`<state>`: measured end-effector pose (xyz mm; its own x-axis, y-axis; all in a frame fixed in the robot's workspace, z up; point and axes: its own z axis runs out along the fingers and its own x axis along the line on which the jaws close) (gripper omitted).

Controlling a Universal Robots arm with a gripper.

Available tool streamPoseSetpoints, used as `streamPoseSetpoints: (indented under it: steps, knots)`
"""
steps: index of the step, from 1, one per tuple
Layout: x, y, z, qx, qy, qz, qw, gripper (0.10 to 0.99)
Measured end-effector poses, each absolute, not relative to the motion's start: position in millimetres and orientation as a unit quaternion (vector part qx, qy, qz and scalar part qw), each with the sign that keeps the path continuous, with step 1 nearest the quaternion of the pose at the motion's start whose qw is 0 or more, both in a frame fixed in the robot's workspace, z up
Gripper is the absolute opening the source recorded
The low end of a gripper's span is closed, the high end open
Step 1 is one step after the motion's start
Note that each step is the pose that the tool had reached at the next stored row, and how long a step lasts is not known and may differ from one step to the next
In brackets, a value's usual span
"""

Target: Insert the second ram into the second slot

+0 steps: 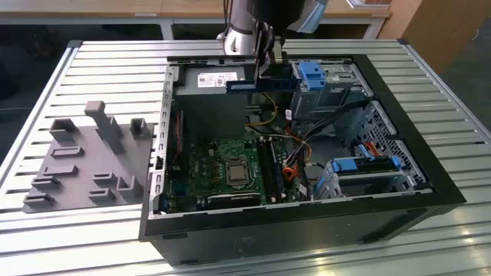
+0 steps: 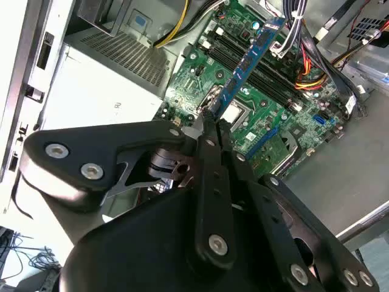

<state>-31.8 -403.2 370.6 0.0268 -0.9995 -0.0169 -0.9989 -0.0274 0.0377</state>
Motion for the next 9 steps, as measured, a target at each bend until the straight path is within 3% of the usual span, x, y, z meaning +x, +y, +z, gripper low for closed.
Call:
streamPoseSetpoints:
  steps: [9]
  knots:
    - [-31.8, -410.2, 370.6, 0.716, -0.697, -0.019, 0.008, 0.133]
